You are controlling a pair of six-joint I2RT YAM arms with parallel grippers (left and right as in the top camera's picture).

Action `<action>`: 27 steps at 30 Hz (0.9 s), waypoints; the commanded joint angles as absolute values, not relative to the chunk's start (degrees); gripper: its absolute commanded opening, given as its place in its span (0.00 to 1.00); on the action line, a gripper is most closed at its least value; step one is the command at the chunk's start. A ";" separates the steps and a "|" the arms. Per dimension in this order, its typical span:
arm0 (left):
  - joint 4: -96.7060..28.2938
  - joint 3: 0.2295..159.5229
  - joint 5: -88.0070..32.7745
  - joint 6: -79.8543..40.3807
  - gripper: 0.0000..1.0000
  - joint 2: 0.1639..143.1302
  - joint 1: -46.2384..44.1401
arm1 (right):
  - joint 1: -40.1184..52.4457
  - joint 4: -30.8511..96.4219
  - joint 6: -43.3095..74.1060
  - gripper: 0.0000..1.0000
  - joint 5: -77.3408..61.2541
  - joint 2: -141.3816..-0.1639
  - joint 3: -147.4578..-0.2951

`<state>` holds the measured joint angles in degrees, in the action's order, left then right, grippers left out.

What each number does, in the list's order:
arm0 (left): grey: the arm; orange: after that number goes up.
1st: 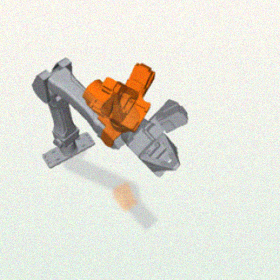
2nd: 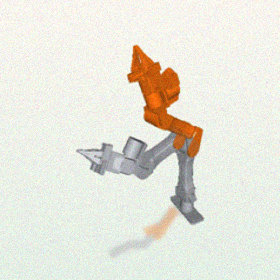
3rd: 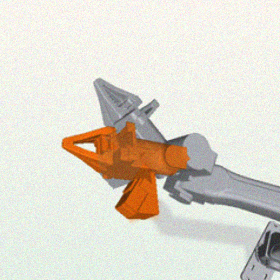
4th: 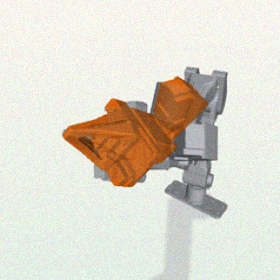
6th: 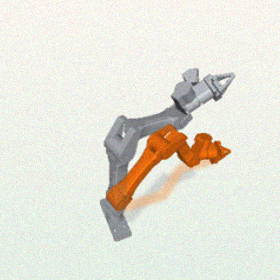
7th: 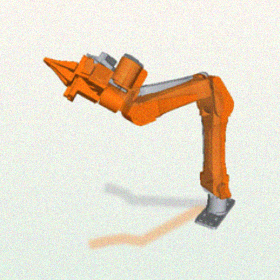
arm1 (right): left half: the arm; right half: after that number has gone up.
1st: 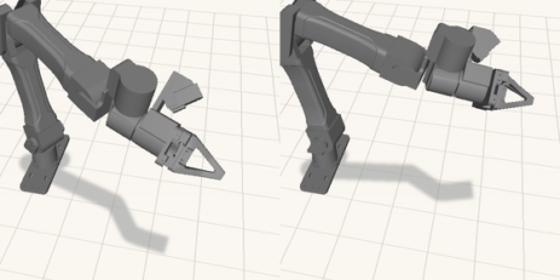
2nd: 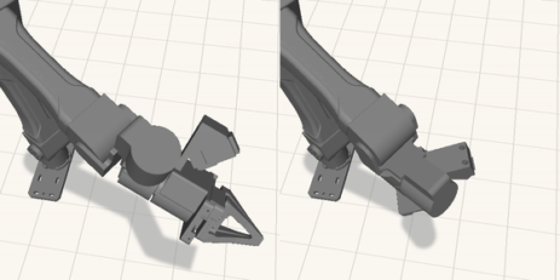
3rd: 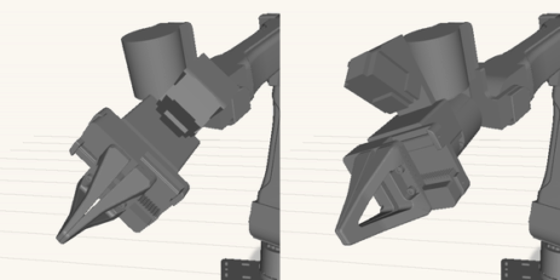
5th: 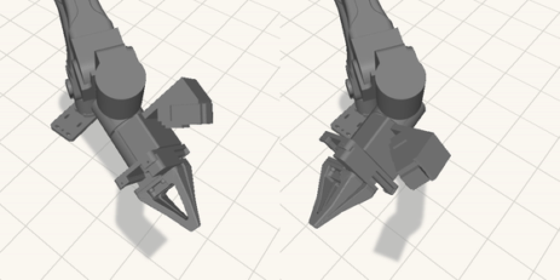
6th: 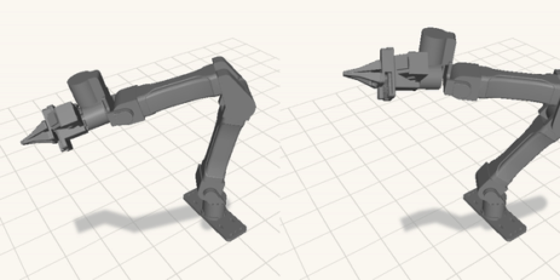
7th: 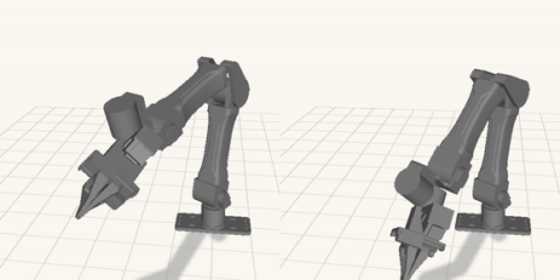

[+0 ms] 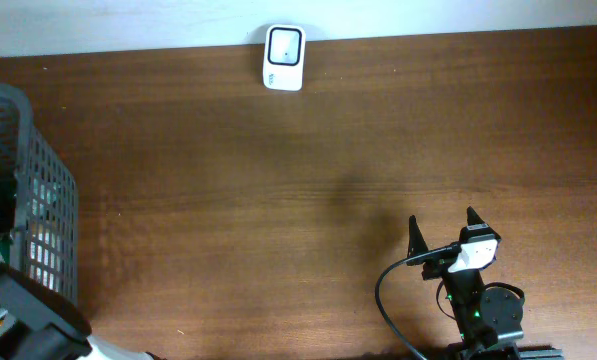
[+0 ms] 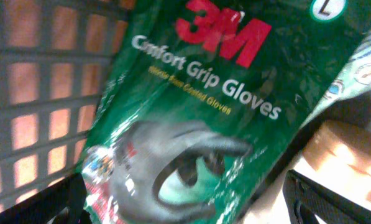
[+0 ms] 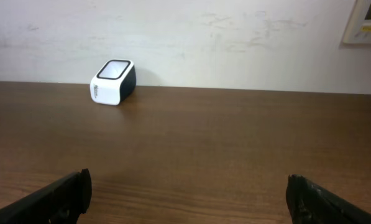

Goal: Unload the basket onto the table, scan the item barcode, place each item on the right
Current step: 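Reach the left gripper into the basket and grasp the green 3M glove pack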

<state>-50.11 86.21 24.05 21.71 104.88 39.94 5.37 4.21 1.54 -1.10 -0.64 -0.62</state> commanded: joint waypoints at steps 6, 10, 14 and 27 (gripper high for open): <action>-47.57 85.52 20.60 30.98 0.99 113.30 40.18 | 5.61 4.49 2.13 0.98 -0.80 -0.32 -0.32; -42.76 85.52 20.75 31.40 0.90 114.65 41.04 | 5.61 4.51 2.13 0.98 -0.80 -0.32 -0.32; -40.58 85.54 20.78 31.40 0.02 114.65 43.11 | 5.61 4.49 2.13 0.98 -0.80 -0.32 -0.32; -34.24 97.03 8.10 21.85 0.00 75.77 37.10 | 5.61 4.51 2.13 0.98 -0.82 -0.32 -0.32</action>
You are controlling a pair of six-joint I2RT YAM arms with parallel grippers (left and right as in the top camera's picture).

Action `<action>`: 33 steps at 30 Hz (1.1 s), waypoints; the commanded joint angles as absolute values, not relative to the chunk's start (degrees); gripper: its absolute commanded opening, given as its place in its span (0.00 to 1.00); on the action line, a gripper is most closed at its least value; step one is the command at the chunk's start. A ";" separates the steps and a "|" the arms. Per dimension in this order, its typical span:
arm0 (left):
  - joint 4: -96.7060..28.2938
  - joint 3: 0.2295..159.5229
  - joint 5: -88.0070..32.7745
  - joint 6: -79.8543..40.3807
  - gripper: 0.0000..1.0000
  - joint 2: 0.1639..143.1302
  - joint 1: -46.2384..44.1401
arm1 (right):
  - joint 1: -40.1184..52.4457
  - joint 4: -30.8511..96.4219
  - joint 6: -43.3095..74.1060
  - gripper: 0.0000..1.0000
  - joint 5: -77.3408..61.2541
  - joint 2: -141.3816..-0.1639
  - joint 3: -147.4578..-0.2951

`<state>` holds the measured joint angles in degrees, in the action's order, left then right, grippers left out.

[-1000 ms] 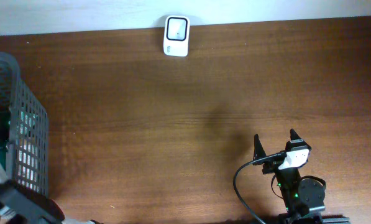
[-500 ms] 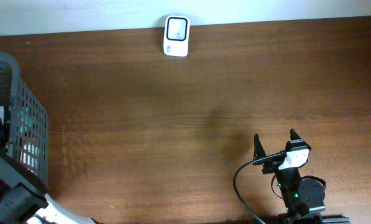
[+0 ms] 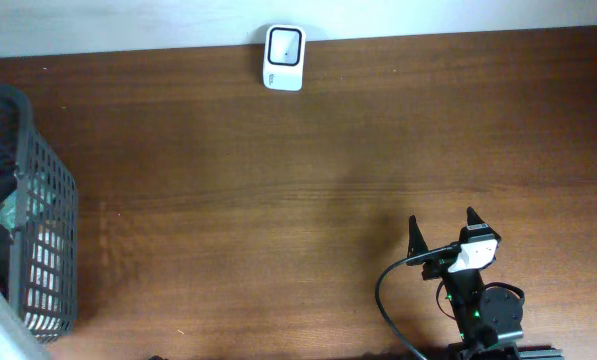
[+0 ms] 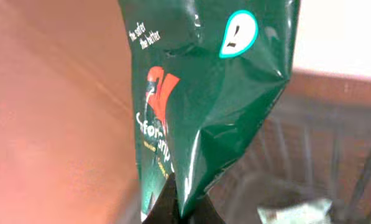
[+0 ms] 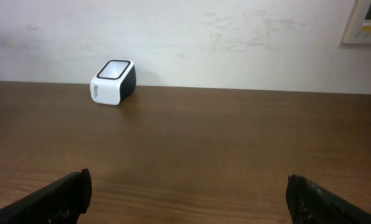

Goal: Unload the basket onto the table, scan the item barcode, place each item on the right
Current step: 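Reach the left gripper into the basket and grasp the green 3M glove pack, then lay the glove pack on the table center and open the left gripper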

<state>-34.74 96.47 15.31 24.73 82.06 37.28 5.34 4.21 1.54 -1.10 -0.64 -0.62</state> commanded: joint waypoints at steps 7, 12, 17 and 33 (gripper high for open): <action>-39.99 96.99 3.20 13.06 0.00 68.14 3.25 | 5.61 4.49 2.13 0.98 -0.80 -0.32 -0.32; -50.48 96.66 0.91 -2.92 0.00 85.27 -19.84 | 5.61 4.49 2.13 0.98 -0.82 -0.32 -0.32; -50.81 96.68 -5.98 -31.90 0.00 107.81 -31.62 | 5.61 4.49 2.13 0.98 -0.80 -0.32 -0.32; -23.79 92.62 -37.17 -47.81 0.00 124.22 -28.82 | 5.61 4.49 2.13 0.98 -0.82 -0.32 -0.32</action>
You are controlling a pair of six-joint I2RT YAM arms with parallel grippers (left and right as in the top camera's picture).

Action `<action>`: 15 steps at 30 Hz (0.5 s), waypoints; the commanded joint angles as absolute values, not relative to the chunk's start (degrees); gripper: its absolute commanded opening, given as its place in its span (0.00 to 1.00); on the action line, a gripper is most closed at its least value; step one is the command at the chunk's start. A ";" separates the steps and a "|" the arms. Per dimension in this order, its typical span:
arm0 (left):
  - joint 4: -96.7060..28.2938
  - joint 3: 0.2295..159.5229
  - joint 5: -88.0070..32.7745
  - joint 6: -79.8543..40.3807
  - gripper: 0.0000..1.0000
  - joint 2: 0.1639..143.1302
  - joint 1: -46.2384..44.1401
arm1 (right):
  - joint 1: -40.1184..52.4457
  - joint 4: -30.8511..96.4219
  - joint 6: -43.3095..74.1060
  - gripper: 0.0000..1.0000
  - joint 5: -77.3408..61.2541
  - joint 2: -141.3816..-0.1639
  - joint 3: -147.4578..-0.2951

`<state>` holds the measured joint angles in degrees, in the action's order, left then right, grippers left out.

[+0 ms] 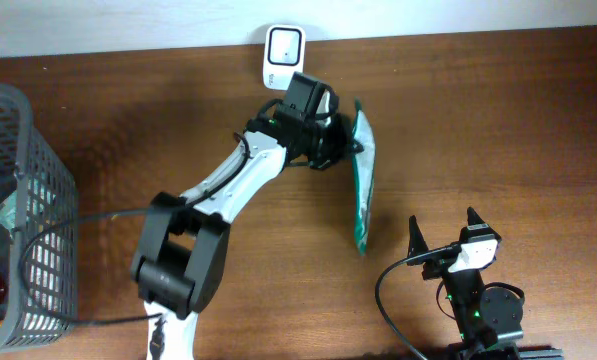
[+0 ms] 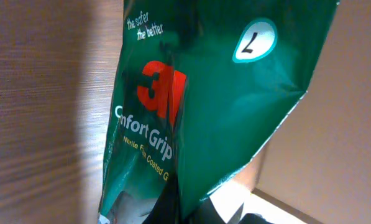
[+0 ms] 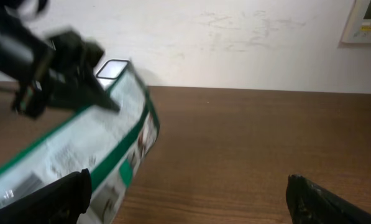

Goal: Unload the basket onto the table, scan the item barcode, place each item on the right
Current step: 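Lay the glove pack on the table center and open the left gripper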

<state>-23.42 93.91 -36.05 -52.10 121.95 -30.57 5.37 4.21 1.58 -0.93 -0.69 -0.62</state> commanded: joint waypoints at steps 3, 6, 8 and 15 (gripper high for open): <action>-31.05 92.62 -35.94 -32.34 0.61 124.40 -24.08 | 5.61 4.51 2.13 0.98 -0.80 -0.32 -0.32; -39.44 93.62 -34.50 -21.17 0.92 123.90 -16.51 | 5.61 4.49 2.13 0.98 -0.80 -0.32 -0.32; -45.69 96.99 -30.41 -17.30 0.99 121.86 -12.69 | 5.61 4.49 2.13 0.98 -0.82 -0.32 -0.32; -70.96 123.17 -7.18 2.17 0.99 101.73 0.97 | 5.61 4.49 2.13 0.98 -0.82 -0.32 -0.32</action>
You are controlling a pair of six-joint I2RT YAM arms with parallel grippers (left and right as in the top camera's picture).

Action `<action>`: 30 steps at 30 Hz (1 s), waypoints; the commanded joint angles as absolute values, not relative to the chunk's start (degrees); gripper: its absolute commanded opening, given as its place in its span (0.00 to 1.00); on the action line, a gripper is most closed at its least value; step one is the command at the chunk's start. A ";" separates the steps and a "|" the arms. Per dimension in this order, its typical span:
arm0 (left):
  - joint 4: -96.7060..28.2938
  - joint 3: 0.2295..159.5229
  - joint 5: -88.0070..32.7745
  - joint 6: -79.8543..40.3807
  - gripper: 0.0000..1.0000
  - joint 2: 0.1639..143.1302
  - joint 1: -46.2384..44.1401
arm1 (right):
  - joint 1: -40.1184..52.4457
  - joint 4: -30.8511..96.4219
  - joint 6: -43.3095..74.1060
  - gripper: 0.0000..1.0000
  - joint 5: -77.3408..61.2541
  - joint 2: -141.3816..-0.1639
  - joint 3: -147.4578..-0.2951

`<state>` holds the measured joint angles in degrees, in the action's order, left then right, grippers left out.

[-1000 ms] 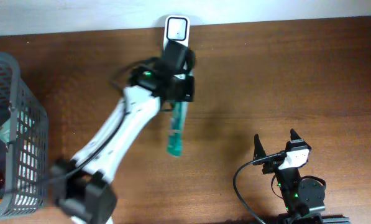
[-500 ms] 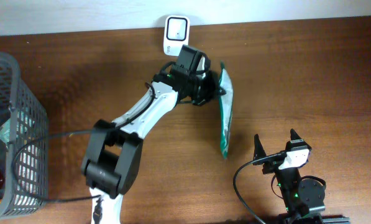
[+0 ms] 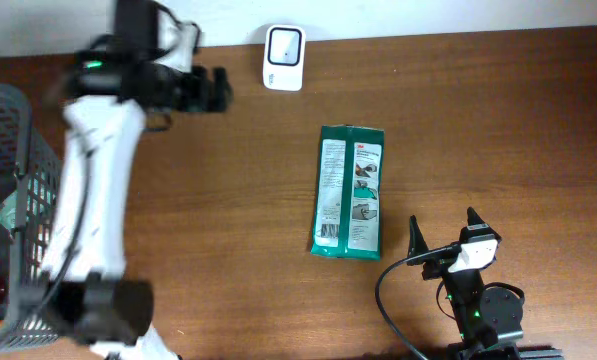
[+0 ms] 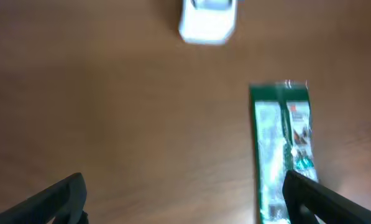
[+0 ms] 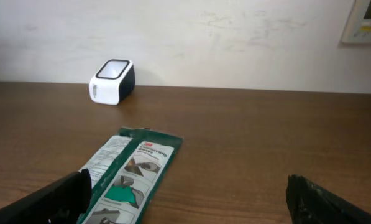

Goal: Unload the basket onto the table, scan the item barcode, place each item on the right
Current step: 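Lay the glove pack on the table center and open the left gripper, then grasp the white tube in the basket and place it left of the glove pack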

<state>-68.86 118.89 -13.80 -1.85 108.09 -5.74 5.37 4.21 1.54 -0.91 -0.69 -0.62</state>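
A green pack of 3M gloves (image 3: 350, 190) lies flat mid-table with its printed back up, also seen in the left wrist view (image 4: 283, 155) and the right wrist view (image 5: 126, 174). The white barcode scanner (image 3: 283, 43) stands at the table's far edge, its window facing up (image 4: 209, 22) (image 5: 112, 81). My left gripper (image 3: 223, 90) hovers open to the left of the scanner, apart from the pack, nothing between its fingers (image 4: 61, 198). My right gripper (image 3: 443, 220) rests open near the front edge, just right of the pack's near end.
A grey mesh basket (image 3: 38, 200) with several other items stands at the table's left edge. A white wall (image 5: 235, 37) runs behind the scanner. The right arm's base and cable (image 3: 478, 310) sit at the front edge.
The left gripper held the pack on edge just below the scanner. Now the pack lies flat on the table, and the gripper is open and farther left. The right arm has not moved.
My left gripper was open over the gloves pack inside the basket. Then it was shut on the pack, with the basket below. Then it held the pack beside the scanner. Now the pack lies let go mid-table and the gripper is open.
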 commanded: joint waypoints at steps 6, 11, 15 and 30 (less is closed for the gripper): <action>-78.54 120.68 7.31 -8.62 0.88 94.91 32.34 | 5.61 4.49 2.13 0.98 -0.82 -0.32 -0.32; -74.89 101.23 6.42 -7.68 0.88 94.89 46.39 | 5.61 4.49 2.13 0.98 -0.82 -0.32 -0.32; -62.39 87.05 -1.78 16.71 0.89 94.91 50.41 | 5.61 4.49 2.13 0.98 -0.80 -0.32 -0.32; -50.96 75.18 -13.32 47.90 0.54 113.32 50.41 | 5.61 4.49 2.13 0.98 -0.80 -0.32 -0.32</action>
<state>-50.68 75.88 -10.72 46.83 110.43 50.33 5.37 4.21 1.56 -0.93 -0.69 -0.62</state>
